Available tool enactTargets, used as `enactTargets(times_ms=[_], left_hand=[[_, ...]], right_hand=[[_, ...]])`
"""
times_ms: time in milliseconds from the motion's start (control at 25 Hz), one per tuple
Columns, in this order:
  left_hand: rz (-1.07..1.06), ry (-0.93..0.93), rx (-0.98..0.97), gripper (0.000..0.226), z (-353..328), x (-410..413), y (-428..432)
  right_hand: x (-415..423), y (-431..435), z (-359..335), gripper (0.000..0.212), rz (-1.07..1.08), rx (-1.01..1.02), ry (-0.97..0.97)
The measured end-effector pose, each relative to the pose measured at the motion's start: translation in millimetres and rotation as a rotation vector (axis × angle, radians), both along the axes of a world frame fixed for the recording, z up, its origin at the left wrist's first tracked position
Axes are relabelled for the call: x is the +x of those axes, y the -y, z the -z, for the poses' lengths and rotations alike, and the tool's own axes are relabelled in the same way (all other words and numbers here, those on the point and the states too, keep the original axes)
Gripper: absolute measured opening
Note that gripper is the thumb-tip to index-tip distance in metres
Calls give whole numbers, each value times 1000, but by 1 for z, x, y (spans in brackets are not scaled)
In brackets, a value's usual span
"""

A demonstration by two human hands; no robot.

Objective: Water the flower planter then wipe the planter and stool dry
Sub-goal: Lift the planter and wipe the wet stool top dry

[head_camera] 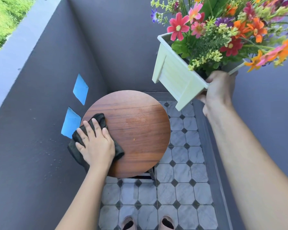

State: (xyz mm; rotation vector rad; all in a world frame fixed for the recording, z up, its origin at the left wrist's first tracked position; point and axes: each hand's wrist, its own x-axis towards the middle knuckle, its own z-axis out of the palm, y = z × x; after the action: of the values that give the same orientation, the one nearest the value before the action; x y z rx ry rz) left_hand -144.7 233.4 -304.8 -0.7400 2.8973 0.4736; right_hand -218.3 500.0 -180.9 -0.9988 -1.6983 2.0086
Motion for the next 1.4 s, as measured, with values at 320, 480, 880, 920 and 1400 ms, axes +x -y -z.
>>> enactTargets(times_ms=[320, 480, 880, 920, 1400], left_hand=[[-32, -15, 13, 55, -3, -78, -12], [30, -17, 5, 55, -2, -95, -30], [515, -37, 20, 53, 0, -110, -78], [600, -36, 21, 53, 0, -107, -83], [1142, -48, -1, 65, -4, -44, -107]], right_hand=[[-16, -6, 7, 91, 48, 10, -16], [-20, -10, 7, 97, 24, 0, 11], [-26, -15, 10, 79, 39, 12, 29], [-26, -14, 10, 79, 34, 15, 26], [-17, -12, -3, 62, -1, 19, 24]])
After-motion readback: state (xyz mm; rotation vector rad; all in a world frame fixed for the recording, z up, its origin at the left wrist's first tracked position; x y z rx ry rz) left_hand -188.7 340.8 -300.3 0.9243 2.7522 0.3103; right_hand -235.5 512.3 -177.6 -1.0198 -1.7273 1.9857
